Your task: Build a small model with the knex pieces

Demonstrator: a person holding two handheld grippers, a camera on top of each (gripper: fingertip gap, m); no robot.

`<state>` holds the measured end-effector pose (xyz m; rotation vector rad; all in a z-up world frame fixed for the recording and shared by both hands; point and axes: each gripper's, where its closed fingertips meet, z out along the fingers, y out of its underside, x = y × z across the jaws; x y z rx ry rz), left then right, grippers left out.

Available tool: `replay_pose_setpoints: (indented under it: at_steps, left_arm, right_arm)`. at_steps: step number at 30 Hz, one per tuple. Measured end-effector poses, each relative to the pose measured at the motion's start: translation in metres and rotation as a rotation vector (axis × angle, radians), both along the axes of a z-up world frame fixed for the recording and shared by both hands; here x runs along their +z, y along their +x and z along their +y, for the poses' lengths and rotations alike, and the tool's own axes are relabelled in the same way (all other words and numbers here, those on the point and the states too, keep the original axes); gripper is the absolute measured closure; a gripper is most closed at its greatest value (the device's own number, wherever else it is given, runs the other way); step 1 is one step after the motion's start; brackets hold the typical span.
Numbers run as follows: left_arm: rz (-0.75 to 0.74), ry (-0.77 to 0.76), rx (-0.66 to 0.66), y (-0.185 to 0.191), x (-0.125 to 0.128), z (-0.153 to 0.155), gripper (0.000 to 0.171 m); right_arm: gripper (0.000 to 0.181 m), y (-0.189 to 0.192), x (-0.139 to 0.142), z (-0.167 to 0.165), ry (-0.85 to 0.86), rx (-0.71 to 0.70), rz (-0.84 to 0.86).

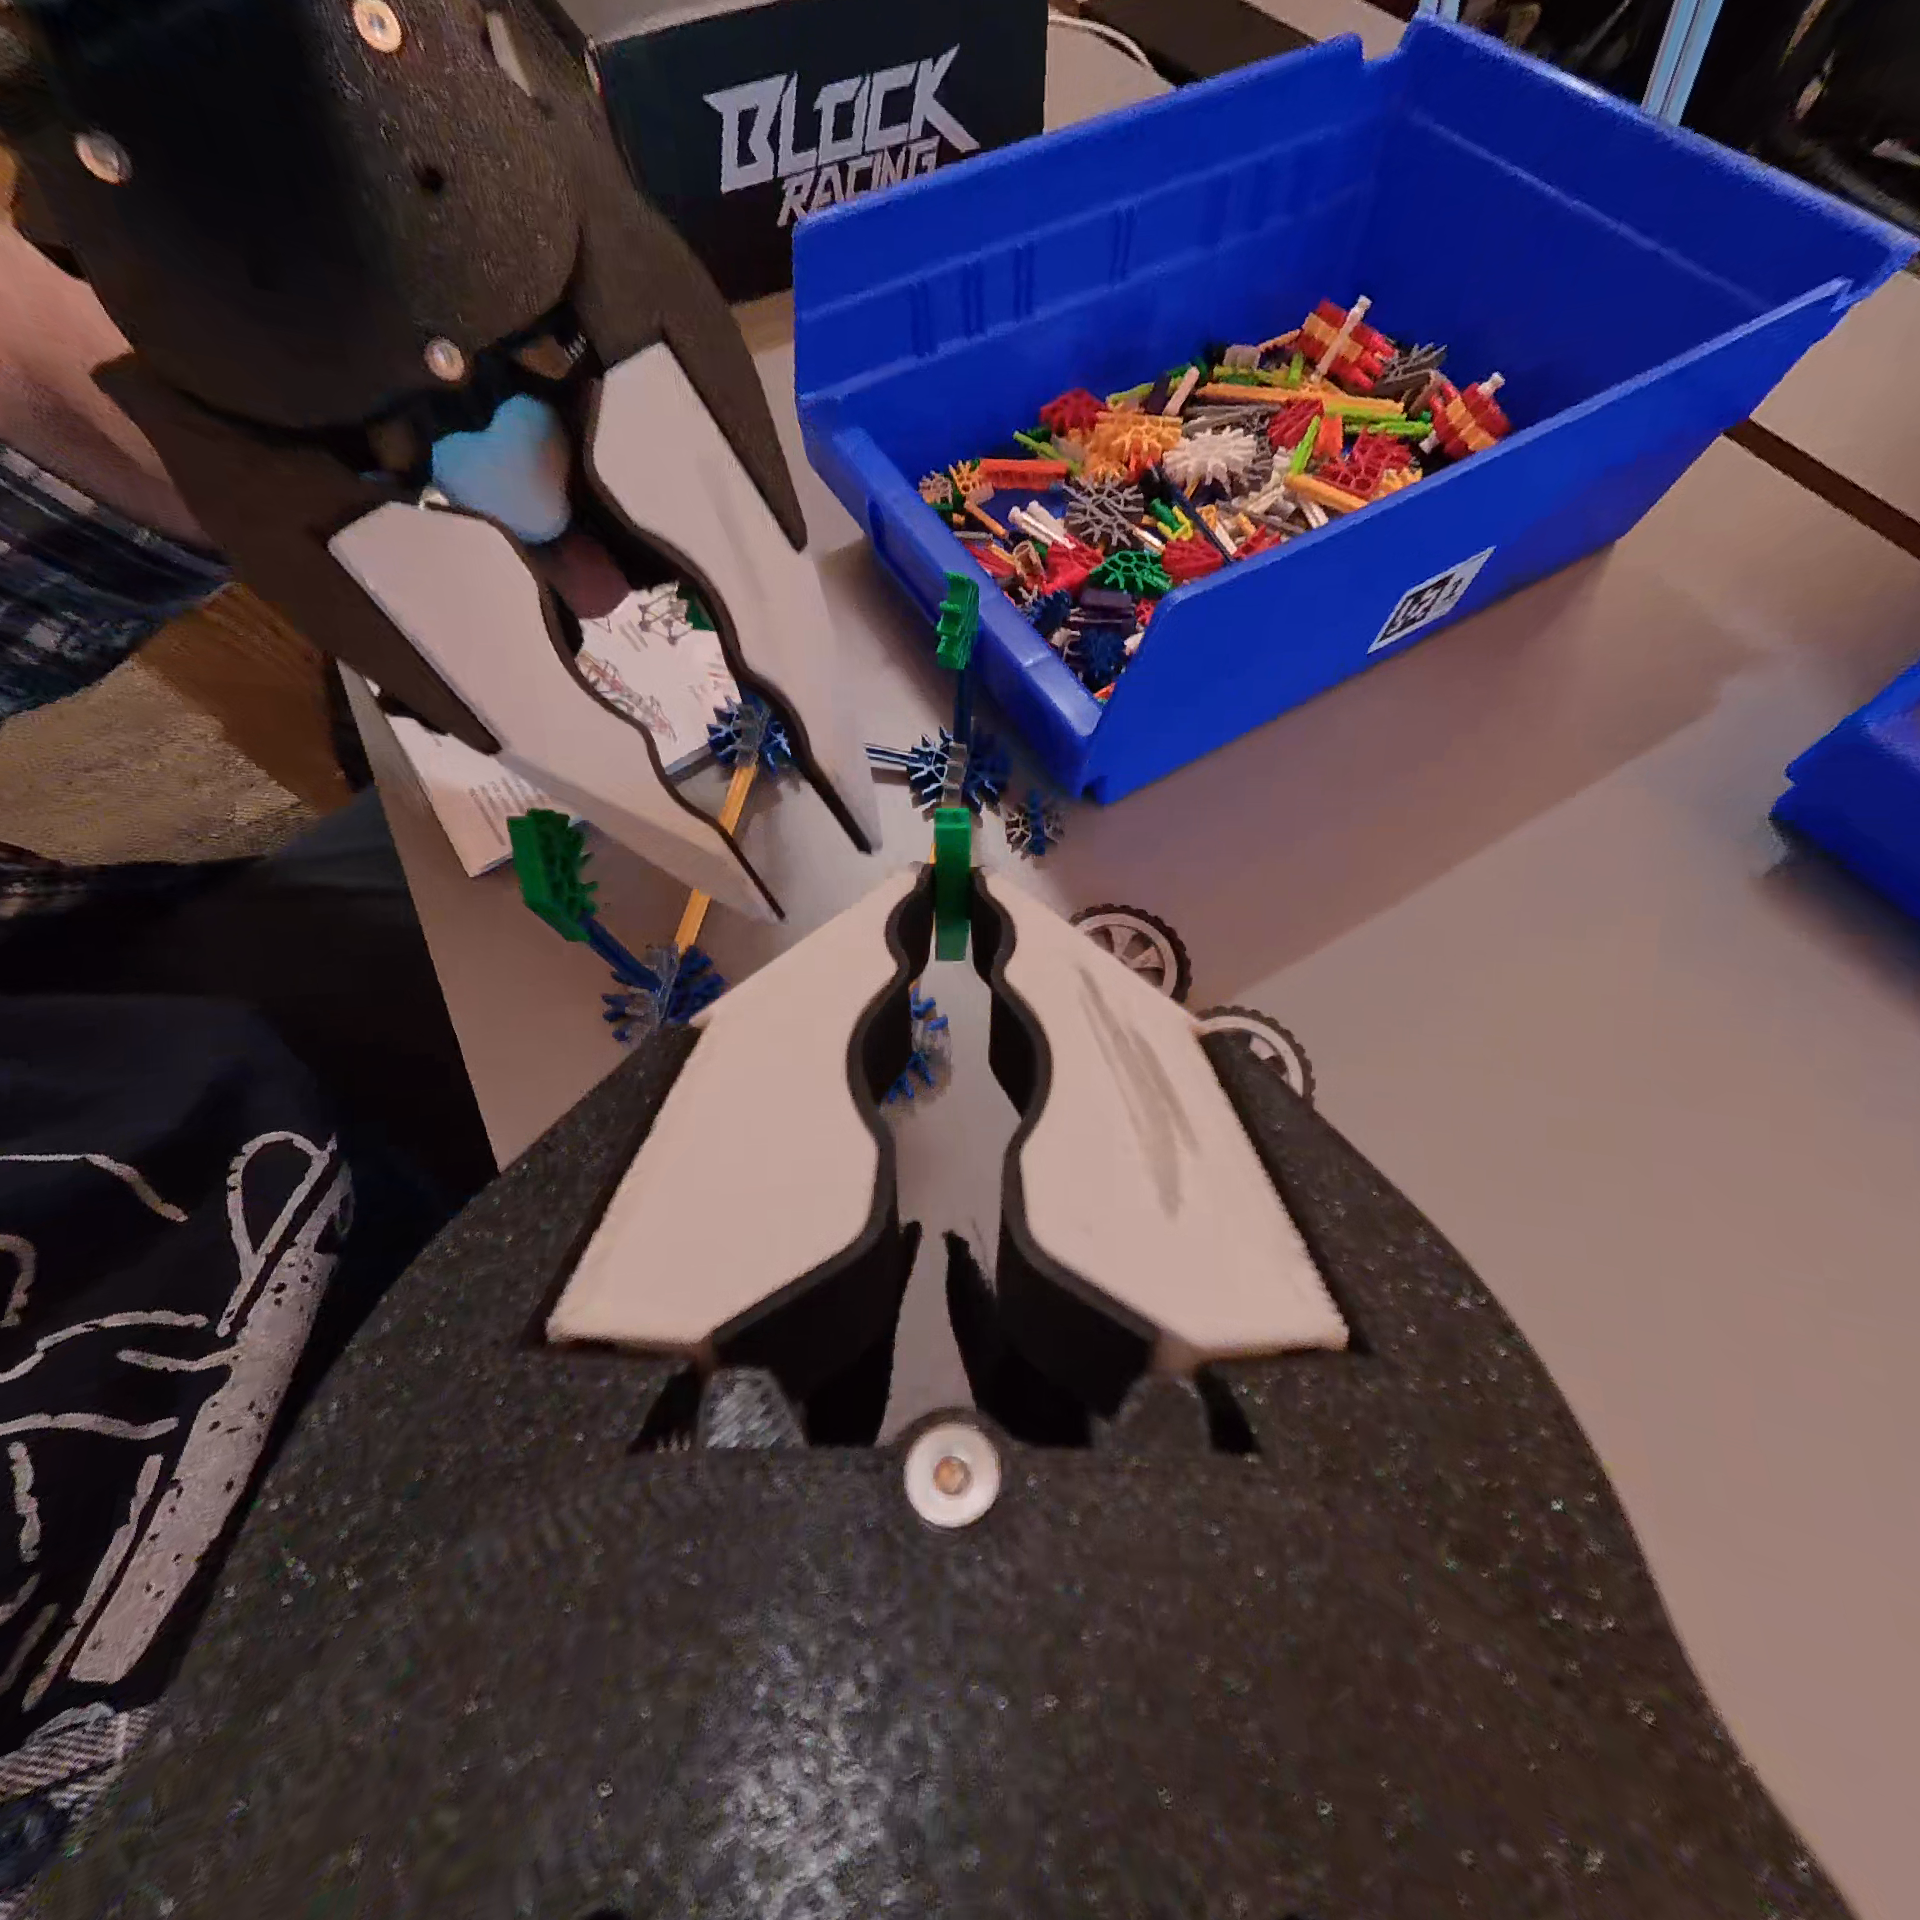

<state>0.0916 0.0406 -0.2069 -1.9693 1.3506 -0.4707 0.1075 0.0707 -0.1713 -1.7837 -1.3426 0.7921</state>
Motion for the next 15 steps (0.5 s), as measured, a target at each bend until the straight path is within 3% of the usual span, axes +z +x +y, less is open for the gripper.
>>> replay_pose_setpoints:
  at_steps: [6, 10, 15]
  left_arm:
    - [-0.069, -0.038, 0.117, 0.003, -0.010, 0.004, 0.156]
    - [-0.111, -0.005, 0.129, 0.011, -0.003, 0.000, 0.155]
    - [-0.095, -0.038, 0.163, 0.022, -0.015, -0.004, 0.156]
  right_arm:
    - [0.176, 0.001, -0.015, -0.004, -0.017, 0.002, -0.022]
    - [0.176, 0.002, -0.021, -0.006, -0.019, 0.006, -0.024]
    - [0.176, 0.005, -0.020, -0.006, -0.021, 0.010, -0.025]
